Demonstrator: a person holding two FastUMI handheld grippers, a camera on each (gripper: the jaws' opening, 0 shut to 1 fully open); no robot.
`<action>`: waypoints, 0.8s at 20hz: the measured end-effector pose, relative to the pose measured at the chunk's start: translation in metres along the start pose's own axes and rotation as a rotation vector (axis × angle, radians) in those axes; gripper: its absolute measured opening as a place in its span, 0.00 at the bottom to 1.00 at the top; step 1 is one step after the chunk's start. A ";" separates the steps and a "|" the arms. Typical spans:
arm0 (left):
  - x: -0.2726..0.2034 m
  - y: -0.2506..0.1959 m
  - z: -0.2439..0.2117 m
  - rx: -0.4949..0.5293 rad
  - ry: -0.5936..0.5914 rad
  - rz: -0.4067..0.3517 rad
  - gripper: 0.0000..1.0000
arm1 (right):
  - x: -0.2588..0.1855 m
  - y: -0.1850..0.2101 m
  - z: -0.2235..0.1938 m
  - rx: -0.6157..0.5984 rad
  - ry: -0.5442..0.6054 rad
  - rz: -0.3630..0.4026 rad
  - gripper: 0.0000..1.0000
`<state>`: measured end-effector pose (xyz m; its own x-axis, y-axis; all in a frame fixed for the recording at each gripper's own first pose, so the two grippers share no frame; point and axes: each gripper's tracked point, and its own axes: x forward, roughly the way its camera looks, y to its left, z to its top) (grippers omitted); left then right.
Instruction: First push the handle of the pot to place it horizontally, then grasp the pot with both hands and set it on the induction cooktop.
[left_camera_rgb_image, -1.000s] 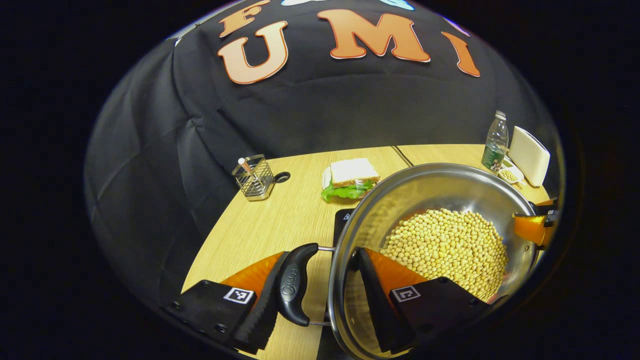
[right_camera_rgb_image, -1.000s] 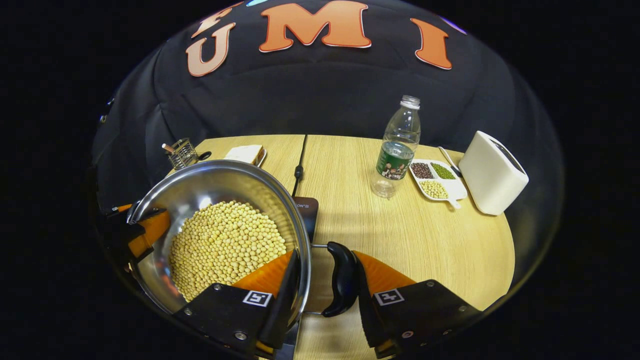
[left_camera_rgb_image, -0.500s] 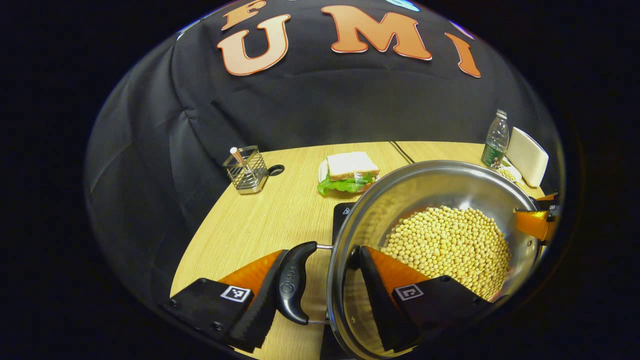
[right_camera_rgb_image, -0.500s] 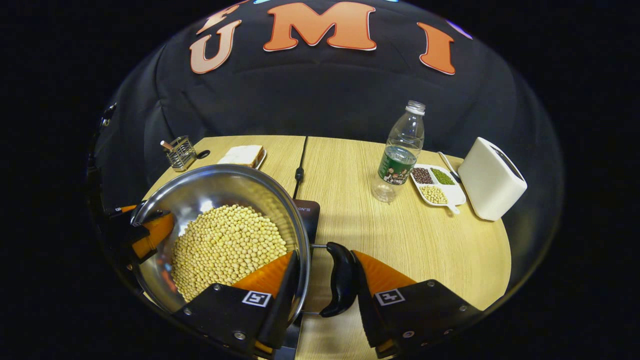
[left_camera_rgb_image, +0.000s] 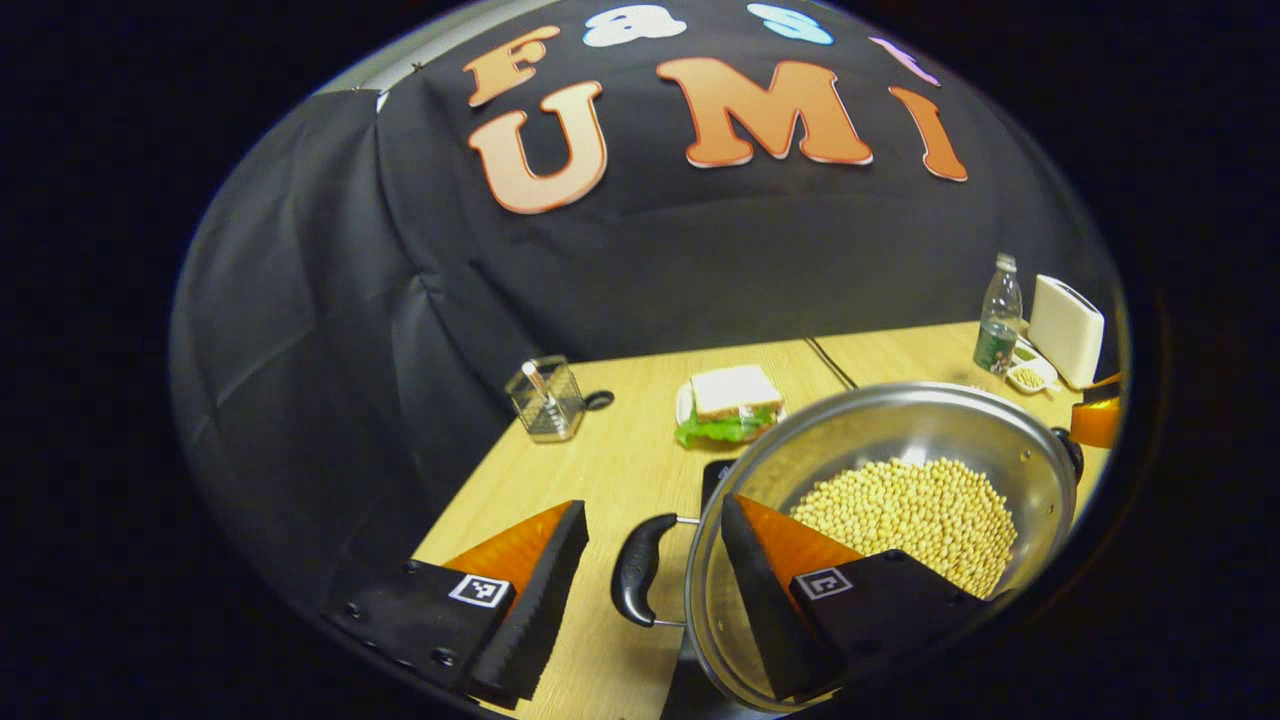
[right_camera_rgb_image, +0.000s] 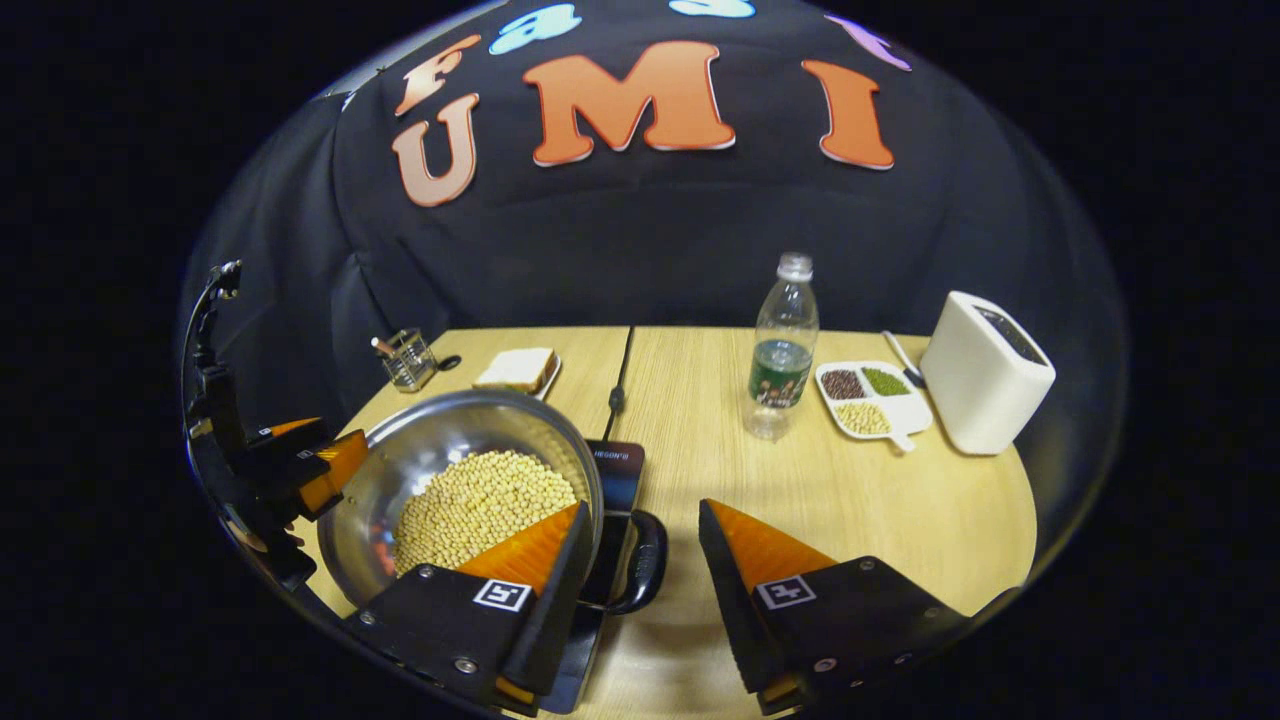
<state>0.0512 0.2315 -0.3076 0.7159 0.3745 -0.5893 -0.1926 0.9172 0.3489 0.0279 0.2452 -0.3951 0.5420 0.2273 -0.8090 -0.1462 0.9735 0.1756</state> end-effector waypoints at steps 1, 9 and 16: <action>-0.009 0.002 0.017 -0.008 -0.049 0.016 0.88 | -0.013 -0.003 0.012 -0.004 -0.049 0.001 0.65; -0.112 -0.016 0.144 -0.100 -0.390 0.020 0.80 | -0.143 -0.050 0.112 -0.053 -0.494 -0.048 0.81; -0.198 -0.019 0.214 -0.245 -0.620 -0.044 0.98 | -0.212 -0.097 0.127 -0.123 -0.653 -0.087 0.92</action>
<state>0.0567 0.1101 -0.0413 0.9657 0.2554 -0.0458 -0.2489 0.9617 0.1151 0.0324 0.1052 -0.1692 0.9402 0.1527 -0.3046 -0.1514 0.9881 0.0281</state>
